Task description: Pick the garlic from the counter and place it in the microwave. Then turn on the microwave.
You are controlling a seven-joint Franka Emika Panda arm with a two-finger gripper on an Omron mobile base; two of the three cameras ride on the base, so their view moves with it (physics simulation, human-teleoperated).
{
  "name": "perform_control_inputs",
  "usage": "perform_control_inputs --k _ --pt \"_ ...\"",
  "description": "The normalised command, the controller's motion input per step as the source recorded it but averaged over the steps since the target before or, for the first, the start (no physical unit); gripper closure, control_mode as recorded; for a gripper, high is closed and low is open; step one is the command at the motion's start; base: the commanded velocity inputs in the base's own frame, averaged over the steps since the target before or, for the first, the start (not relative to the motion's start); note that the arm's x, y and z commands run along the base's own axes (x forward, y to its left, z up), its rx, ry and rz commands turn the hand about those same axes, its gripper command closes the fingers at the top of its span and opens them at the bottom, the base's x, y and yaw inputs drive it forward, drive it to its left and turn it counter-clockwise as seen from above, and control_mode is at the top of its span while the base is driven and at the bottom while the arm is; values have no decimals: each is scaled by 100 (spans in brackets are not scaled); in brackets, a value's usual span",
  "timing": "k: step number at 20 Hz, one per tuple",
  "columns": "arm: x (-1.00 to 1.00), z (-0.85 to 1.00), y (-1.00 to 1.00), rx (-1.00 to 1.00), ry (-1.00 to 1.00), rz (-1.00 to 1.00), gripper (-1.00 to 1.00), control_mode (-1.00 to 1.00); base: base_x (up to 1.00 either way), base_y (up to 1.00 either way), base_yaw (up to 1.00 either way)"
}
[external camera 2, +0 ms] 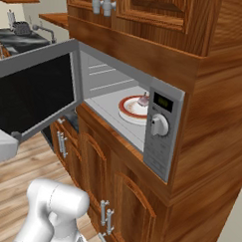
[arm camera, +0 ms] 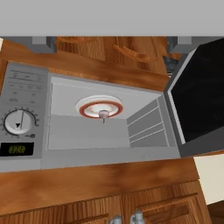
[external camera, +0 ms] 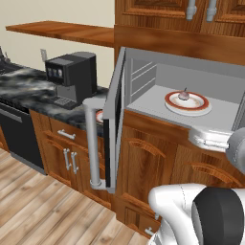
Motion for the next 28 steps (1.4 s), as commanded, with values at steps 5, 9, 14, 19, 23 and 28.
perform_control_inputs --k 5,9,14,19,23,28 --pt "-26 -8 25 -4 -4 0 -100 -100 0 0 0" --pt "-28 -8 32 -6 -5 0 -100 -100 0 0 0" --pt "-18 -1 33 -6 -8 0 -100 -100 0 0 0" --pt "-3 0 26 -4 -3 3 -100 -100 0 0 0" --pt "-4 0 29 -3 0 5 -100 -100 0 0 0" --pt "-6 0 37 -3 0 3 -100 -100 0 0 0"
